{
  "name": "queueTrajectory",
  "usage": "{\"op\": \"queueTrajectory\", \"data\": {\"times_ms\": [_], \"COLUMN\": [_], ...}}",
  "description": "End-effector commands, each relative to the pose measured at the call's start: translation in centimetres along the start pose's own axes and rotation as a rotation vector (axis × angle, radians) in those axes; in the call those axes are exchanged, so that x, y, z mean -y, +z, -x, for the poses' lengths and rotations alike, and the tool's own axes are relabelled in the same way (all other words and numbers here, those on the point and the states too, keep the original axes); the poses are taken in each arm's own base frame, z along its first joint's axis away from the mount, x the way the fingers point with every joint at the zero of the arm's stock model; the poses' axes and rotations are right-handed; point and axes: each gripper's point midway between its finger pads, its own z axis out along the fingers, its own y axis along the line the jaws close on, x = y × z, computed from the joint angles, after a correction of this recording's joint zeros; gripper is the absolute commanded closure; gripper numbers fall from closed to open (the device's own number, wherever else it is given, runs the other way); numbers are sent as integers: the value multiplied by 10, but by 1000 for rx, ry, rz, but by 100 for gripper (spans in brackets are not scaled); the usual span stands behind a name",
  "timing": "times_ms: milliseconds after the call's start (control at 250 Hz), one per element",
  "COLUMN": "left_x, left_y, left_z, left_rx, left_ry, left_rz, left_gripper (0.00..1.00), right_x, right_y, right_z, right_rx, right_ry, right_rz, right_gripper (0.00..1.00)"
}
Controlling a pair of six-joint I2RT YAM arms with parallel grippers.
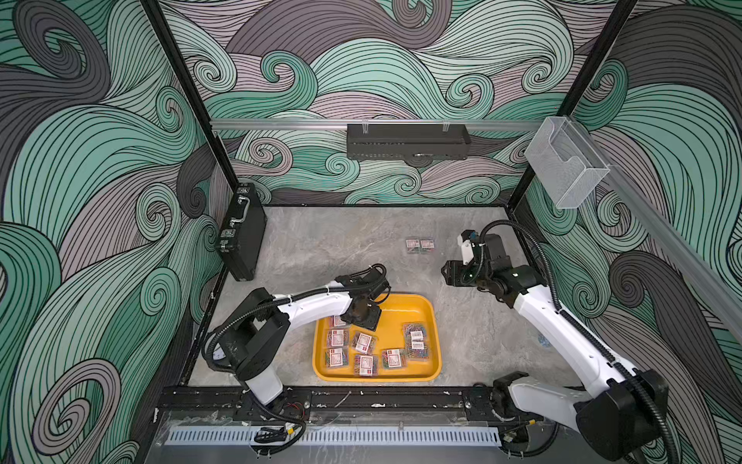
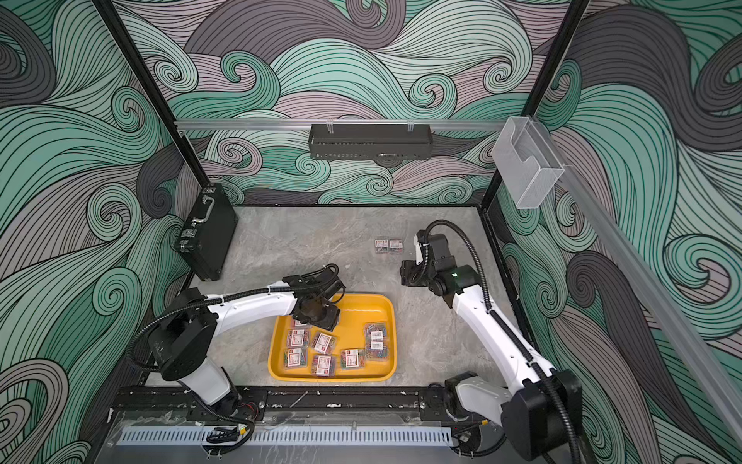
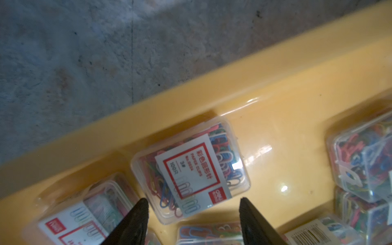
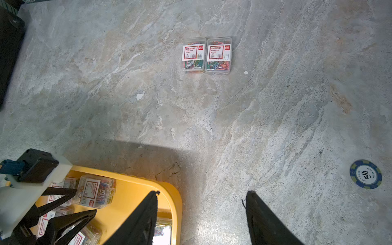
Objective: Take the paper clips out of the storage box
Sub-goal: Move the boxed paper clips to the storage box.
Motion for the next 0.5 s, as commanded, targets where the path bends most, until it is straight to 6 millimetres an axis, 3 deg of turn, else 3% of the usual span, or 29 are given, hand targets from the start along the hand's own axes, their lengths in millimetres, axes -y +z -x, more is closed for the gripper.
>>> {"op": "queueTrajectory", "data": {"times_ms": [0, 360, 495], "left_x": [12, 70, 58], "left_y": [4, -11, -19], "left_z": [-11, -15, -3], "left_rx": [-44, -12, 51], "left_ry": [1, 172, 164], "left_rz": [-57, -218, -116], "left_gripper": [34, 36, 36], "right_x": [5, 7, 7], "right_y": [-3, -4, -5], "right_z": [-6, -8, -8], "right_rx": [-9, -4, -1], "right_ry": [-11, -8, -7], "right_rz": [-25, -35, -34], "right_gripper": [33, 33, 33]}}
